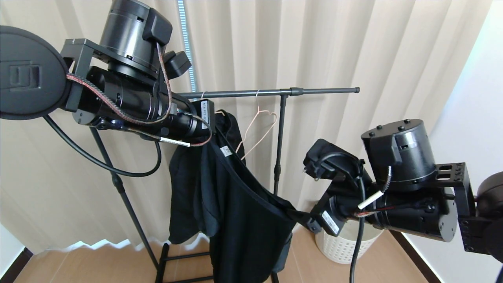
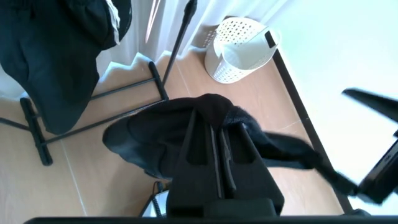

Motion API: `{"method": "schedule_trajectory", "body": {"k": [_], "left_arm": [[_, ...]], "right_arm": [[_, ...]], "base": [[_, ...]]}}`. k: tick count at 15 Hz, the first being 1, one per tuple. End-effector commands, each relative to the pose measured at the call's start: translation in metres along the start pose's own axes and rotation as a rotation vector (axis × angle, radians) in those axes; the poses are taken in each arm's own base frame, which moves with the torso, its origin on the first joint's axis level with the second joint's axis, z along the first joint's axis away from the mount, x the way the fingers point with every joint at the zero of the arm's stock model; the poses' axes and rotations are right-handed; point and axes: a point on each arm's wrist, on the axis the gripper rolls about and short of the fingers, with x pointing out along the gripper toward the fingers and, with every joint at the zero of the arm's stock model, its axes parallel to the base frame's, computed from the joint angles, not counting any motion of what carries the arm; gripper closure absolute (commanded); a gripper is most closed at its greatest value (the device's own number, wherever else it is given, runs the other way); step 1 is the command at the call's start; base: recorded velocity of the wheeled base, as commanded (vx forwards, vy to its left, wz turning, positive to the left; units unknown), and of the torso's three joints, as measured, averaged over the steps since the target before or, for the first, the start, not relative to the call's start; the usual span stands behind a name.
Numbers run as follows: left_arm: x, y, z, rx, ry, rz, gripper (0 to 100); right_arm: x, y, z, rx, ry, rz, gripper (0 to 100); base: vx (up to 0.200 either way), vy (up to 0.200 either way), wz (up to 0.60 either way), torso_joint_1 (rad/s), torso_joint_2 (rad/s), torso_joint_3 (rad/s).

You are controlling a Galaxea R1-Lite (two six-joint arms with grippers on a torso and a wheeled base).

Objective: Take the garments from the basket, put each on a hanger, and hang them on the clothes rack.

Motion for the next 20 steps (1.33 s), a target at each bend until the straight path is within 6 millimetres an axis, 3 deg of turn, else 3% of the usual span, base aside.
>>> {"method": "schedule_trajectory", "body": {"k": [1, 4, 7, 10, 14, 20], "left_arm": [[-0.005, -0.001, 0.002, 0.0, -0.015, -0.006, 100], [-0.004, 0.0, -0.001, 0.002, -0.003, 0.002, 100], [-0.007, -0.008, -0.007, 0.022, 0.012, -0.021, 100], [-0.009, -0.018, -0.019, 0.093, 0.041, -0.049, 100], [-0.02, -0.03, -0.028, 0.136, 0.051, -0.09, 100], [-0.023, -0.032, -0.03, 0.143, 0.053, -0.096, 100]], "right_arm": [[-0.015, 0.002, -0.006, -0.024, -0.029, 0.076, 0], [-0.019, 0.004, -0.005, -0.059, -0.161, 0.184, 0], [-0.012, 0.006, 0.006, 0.051, -0.238, 0.186, 0], [0.004, 0.021, 0.021, 0.19, -0.33, 0.186, 0], [0.027, 0.026, 0.018, 0.207, -0.31, 0.108, 0], [0.015, 0.024, 0.019, 0.207, -0.336, 0.114, 0]], "base": [[0.0, 0.0, 0.0, 0.0, 0.0, 0.0], [0.0, 0.0, 0.0, 0.0, 0.0, 0.0], [0.0, 0.0, 0.0, 0.0, 0.0, 0.0], [0.0, 0.0, 0.0, 0.0, 0.0, 0.0], [0.0, 0.0, 0.0, 0.0, 0.0, 0.0], [0.0, 0.0, 0.0, 0.0, 0.0, 0.0]]}}
